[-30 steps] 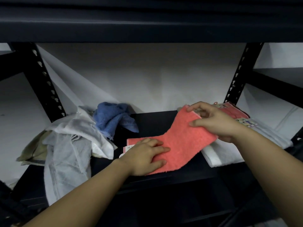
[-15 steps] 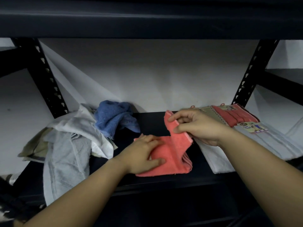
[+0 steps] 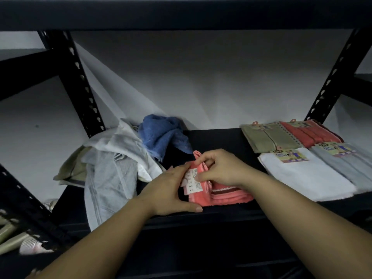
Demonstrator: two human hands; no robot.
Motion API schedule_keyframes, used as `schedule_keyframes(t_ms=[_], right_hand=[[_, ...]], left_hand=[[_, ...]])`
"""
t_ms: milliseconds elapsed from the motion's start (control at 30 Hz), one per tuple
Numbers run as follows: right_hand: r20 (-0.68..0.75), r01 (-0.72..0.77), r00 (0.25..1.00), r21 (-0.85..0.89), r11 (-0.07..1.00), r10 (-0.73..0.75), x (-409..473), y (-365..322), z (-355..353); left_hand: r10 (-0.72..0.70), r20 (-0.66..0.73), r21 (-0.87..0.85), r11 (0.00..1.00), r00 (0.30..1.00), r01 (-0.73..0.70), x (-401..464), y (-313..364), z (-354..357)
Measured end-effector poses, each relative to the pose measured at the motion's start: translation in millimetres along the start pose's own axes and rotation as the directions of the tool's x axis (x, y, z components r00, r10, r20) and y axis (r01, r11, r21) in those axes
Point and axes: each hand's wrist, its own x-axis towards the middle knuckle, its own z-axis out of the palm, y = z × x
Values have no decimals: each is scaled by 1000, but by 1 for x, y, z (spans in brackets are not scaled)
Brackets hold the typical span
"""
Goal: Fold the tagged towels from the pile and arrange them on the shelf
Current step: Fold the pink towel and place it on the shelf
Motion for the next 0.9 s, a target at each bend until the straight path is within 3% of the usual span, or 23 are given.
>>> schedule_keyframes(t_ms=[200, 367, 533, 633, 767, 900], right_hand=[[-59, -20, 998, -92, 996, 15, 4, -5, 18], [-76, -17, 997, 67, 998, 22, -1, -5, 20], [-400, -15, 911, -283, 959, -104, -7, 16, -2], [-333, -89, 940, -452, 888, -76, -8, 36, -6], [-143, -133, 987, -469, 873, 73, -12, 52, 7], [-95, -190, 982, -459, 868, 165, -12, 59, 11]], left_hand=[[-60, 19, -63, 996, 998, 61, 0, -3, 2], [20, -13, -195, 981, 1000, -22, -2, -2, -2], [14, -35, -119, 993, 999, -18, -2, -4, -1], [38, -46, -80, 996, 998, -42, -1, -5, 1], [94, -53, 35, 995, 994, -93, 1, -9, 5], [97, -69, 62, 994, 993, -93, 3, -10, 7]])
